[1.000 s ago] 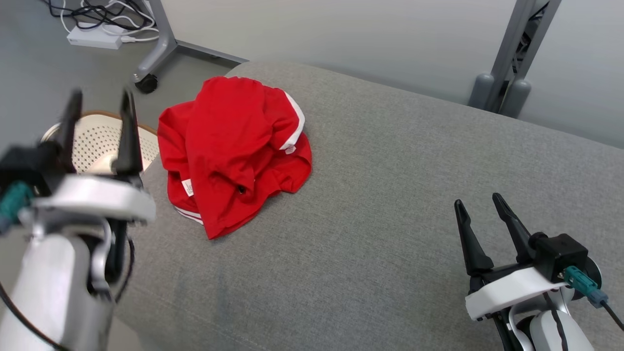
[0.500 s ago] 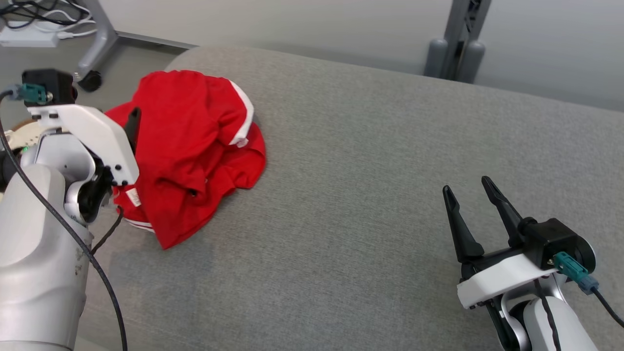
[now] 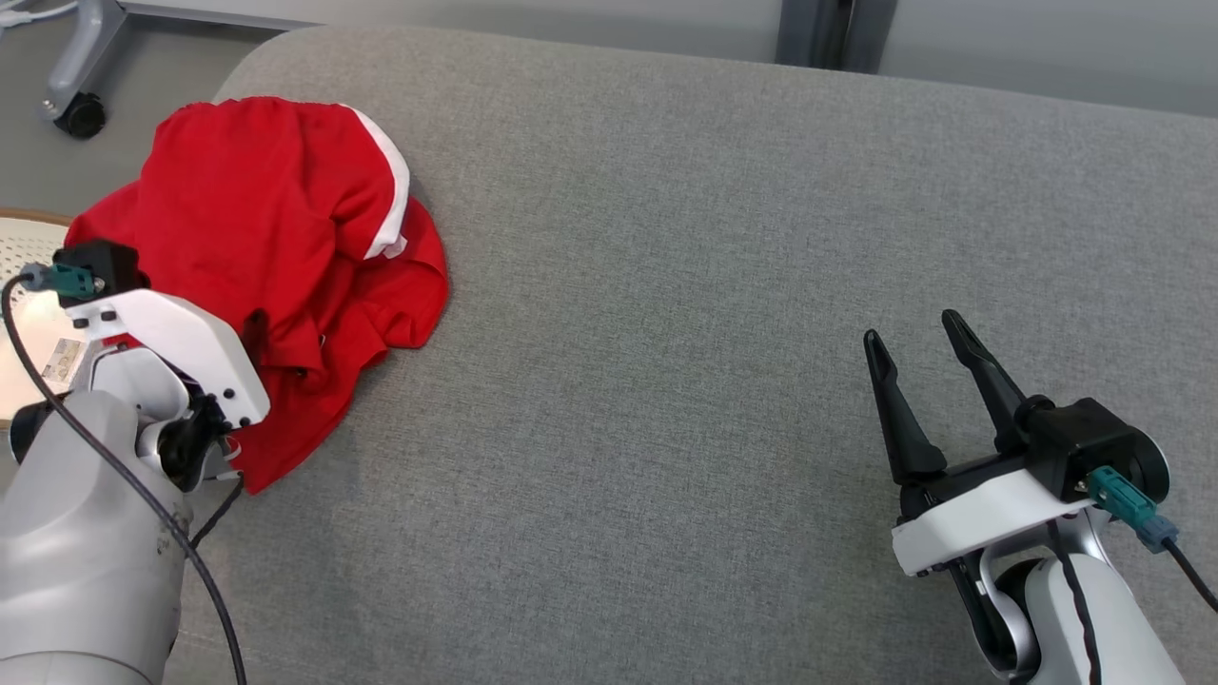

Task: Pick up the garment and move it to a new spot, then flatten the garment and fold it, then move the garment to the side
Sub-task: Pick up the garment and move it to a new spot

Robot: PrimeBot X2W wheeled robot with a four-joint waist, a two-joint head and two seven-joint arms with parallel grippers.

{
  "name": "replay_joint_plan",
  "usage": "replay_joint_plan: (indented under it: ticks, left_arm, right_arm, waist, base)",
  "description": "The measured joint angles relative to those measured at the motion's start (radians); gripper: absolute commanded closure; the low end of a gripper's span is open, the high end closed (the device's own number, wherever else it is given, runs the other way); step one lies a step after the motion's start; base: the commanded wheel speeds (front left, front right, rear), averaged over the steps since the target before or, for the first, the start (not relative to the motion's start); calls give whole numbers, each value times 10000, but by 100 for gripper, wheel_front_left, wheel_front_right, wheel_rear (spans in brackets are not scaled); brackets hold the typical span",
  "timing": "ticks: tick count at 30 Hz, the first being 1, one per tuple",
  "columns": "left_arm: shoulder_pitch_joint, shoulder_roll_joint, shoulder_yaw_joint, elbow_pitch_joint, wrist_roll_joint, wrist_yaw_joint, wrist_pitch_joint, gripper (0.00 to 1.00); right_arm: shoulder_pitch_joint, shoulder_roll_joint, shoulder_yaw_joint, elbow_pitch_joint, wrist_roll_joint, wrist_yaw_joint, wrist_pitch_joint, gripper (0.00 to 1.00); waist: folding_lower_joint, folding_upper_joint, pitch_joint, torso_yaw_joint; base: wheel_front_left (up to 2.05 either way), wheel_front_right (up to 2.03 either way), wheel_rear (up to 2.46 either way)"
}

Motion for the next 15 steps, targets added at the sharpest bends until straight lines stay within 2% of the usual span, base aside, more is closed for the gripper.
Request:
replay_joint_plan:
  ticks: [1, 2, 4, 8, 15]
  left_arm:
    - [-22, -35, -19, 159, -15, -38, -119, 89]
    - [-37, -50, -36, 309, -15, -90, -265, 100]
    - [-136, -50, -84, 600, -8, -130, -476, 100]
    - [-545, 115, -178, 677, 165, -165, -1544, 100]
    - [-1361, 303, -454, -6, 604, -127, -3386, 100]
  right_arm:
    - [-11, 0, 12, -4, 13, 0, 10, 0]
    - [-32, 0, 13, -2, 38, 0, 12, 0]
    - [-73, 0, 23, 12, 58, 0, 10, 0]
    - [-95, 2, -56, 23, 56, 0, 2, 0]
    - [50, -2, -332, 98, 146, 0, -132, 0]
  waist:
    - [0, 0, 39, -14]
    - [-1, 0, 67, -21]
    - [-1, 0, 71, -28]
    - [0, 0, 3, -14]
    - [-1, 0, -389, 74]
  base:
    - [0, 0, 0]
    - [0, 0, 0]
    - [0, 0, 0]
    - [0, 0, 0]
    - [0, 0, 0]
